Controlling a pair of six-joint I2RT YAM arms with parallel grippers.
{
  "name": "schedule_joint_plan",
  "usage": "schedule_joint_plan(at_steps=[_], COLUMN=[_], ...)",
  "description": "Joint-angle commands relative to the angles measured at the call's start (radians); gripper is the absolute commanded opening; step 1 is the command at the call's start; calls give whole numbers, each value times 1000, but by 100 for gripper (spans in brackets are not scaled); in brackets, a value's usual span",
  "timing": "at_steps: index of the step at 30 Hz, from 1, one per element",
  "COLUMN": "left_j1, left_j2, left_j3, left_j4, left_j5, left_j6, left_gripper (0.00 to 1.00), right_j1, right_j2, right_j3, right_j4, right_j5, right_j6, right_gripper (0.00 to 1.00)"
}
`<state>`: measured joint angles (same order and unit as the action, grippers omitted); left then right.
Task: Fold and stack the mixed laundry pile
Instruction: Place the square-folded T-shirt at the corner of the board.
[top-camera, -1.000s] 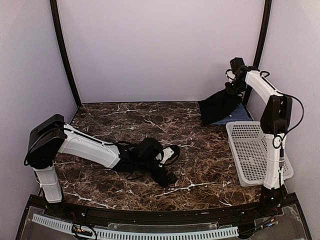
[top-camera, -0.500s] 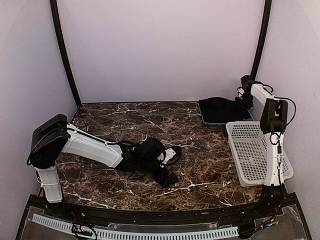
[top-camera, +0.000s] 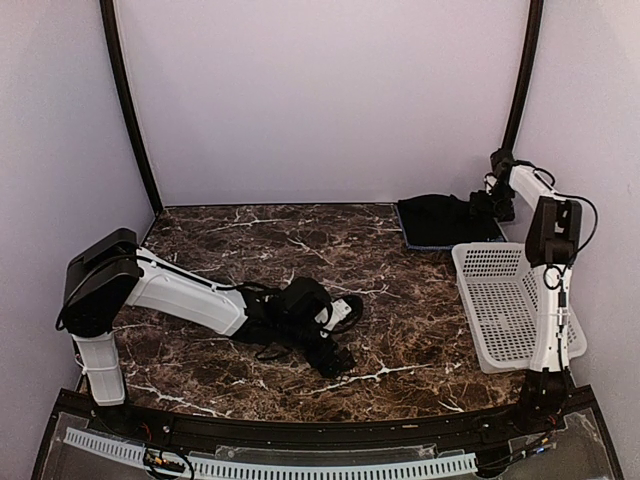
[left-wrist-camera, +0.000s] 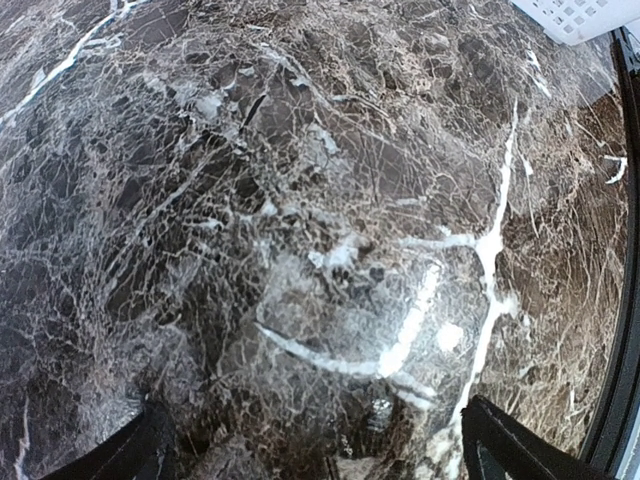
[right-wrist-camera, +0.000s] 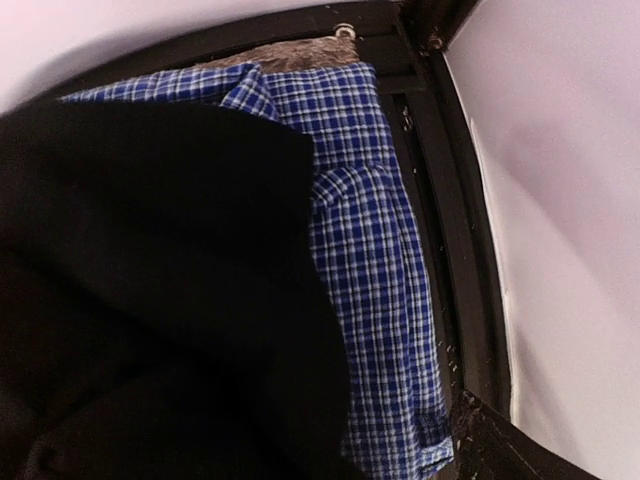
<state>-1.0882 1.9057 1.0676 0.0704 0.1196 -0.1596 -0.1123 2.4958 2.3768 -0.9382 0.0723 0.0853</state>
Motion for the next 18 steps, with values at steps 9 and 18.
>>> schedule_joint_plan(at_steps=[9,18], left_j1=[3,3], left_j2=[-3,-2], left_j3=[15,2], left_j4=[-16,3], left_j5=[12,19], left_j6=[7,-3], left_gripper=[99,99], right_j1=[-115,-32], right_j2=[-77,-388], right_j3=[-93,-351], right_j4=[43,188], right_j5=[-286,-146], right_j6=[152,73], right_gripper=[99,98])
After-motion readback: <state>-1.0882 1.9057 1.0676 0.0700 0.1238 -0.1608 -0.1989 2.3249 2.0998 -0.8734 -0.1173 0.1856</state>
